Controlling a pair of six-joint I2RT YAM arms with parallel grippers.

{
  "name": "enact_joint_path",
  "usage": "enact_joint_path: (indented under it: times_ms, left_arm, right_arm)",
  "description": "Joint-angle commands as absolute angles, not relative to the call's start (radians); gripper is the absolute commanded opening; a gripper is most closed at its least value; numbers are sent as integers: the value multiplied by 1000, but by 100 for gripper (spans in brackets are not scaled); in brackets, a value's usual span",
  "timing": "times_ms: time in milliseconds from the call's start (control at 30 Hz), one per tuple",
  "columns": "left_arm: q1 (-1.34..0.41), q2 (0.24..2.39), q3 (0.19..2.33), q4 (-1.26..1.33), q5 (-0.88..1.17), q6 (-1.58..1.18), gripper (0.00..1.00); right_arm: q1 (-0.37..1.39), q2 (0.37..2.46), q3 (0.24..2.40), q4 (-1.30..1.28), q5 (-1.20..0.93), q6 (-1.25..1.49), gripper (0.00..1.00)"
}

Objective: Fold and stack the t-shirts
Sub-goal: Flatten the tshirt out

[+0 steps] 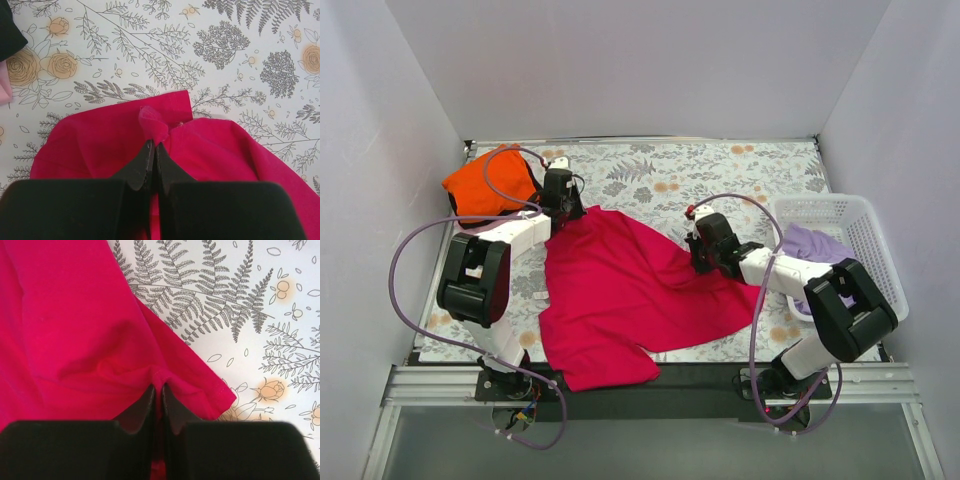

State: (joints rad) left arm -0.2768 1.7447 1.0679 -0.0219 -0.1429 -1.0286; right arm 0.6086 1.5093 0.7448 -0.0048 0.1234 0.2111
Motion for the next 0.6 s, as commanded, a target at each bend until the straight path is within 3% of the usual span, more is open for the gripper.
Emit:
enact_joint_path:
  times_ms: [0, 267, 567]
  left_arm:
    - [-275, 1684, 1060, -14, -167, -1023, 0]
    - [-275, 1681, 1055, -12, -206, -1022, 0]
    - [-275, 1697, 1055, -14, -193, -1020, 0]
  right_arm:
    - [604, 1490, 802, 2, 173, 201, 4]
    - [603, 1219, 804, -26, 365, 149, 1]
    - [682, 1192, 612, -9, 83, 193, 1]
